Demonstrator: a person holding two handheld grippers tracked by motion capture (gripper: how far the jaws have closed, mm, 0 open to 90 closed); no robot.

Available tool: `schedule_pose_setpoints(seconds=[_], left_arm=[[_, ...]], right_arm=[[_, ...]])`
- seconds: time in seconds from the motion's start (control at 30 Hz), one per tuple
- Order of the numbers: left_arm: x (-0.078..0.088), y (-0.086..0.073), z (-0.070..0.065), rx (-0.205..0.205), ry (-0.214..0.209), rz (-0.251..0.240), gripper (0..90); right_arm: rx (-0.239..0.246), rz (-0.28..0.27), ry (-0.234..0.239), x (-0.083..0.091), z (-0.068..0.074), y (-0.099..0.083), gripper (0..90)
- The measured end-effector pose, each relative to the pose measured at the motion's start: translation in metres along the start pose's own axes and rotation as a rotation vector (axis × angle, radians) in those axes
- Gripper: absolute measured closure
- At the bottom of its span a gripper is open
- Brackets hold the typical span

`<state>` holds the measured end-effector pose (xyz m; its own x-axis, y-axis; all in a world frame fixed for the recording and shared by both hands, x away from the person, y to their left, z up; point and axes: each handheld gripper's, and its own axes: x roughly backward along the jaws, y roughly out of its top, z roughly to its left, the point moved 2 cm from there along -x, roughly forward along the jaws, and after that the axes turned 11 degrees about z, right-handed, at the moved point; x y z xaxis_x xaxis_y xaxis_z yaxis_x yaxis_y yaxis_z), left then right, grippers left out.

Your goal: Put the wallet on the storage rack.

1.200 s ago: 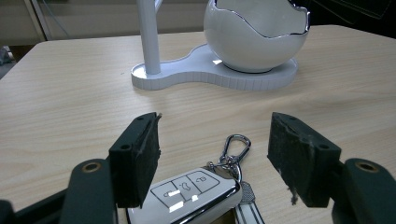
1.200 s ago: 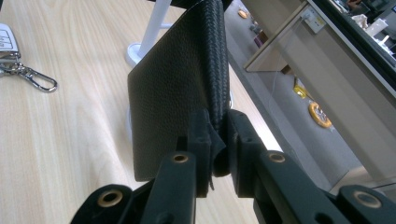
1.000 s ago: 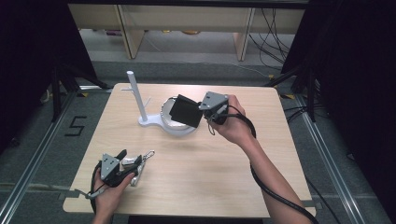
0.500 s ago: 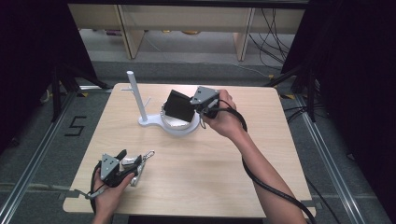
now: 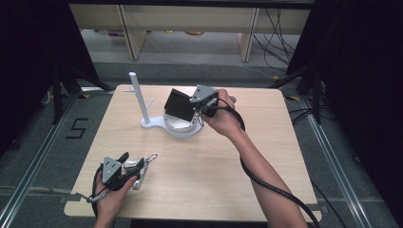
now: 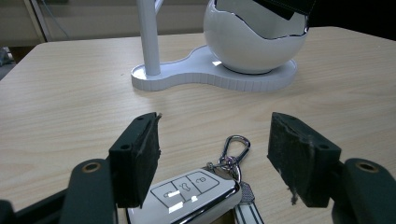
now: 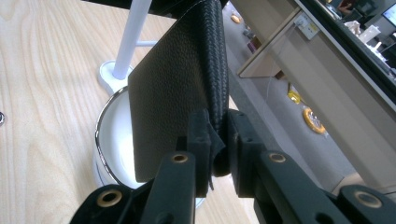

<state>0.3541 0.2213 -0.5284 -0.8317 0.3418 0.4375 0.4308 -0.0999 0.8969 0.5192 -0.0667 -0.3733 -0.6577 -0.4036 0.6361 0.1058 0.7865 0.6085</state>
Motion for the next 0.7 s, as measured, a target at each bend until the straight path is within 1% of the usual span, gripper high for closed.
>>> schedule_pose_setpoints(seconds=[0.03, 0.2, 0.33, 0.37, 0.43, 0.5, 0.57, 0.6, 0.67, 0.7], left_arm=[[0.0, 0.0, 0.0, 0.0, 0.0, 0.0, 33.3], [-0.001, 0.0, 0.0, -0.002, -0.003, -0.008, 33.3], [-0.001, 0.0, 0.0, -0.003, -0.006, -0.008, 33.3], [0.0, 0.0, 0.0, -0.002, -0.006, -0.007, 33.2], [0.0, 0.0, 0.001, -0.001, -0.001, 0.001, 33.2], [0.001, 0.0, 0.001, 0.0, -0.001, 0.001, 33.3], [0.0, 0.0, 0.0, -0.001, -0.001, 0.001, 33.2], [0.0, 0.0, 0.0, -0.002, -0.007, -0.008, 33.2], [0.0, 0.0, 0.0, -0.003, -0.006, -0.007, 33.2], [0.0, 0.0, 0.0, -0.005, -0.006, -0.006, 33.2]], right_arm=[[0.004, -0.001, 0.0, -0.002, -0.001, 0.0, 81.6], [-0.005, -0.002, -0.006, -0.005, -0.001, -0.001, 81.6], [0.002, 0.002, -0.004, -0.009, -0.001, 0.001, 81.6], [0.005, 0.011, 0.008, -0.011, -0.001, 0.001, 81.6], [0.004, 0.013, 0.001, -0.013, -0.001, 0.0, 81.6], [0.002, 0.018, 0.008, -0.013, 0.0, 0.0, 81.6], [0.007, 0.034, 0.018, -0.016, 0.0, -0.002, 81.5], [0.007, 0.038, 0.023, -0.017, 0.0, -0.003, 81.4], [0.003, 0.039, 0.022, -0.018, 0.001, -0.004, 81.4], [0.005, 0.052, 0.029, -0.021, 0.001, -0.006, 81.3]])
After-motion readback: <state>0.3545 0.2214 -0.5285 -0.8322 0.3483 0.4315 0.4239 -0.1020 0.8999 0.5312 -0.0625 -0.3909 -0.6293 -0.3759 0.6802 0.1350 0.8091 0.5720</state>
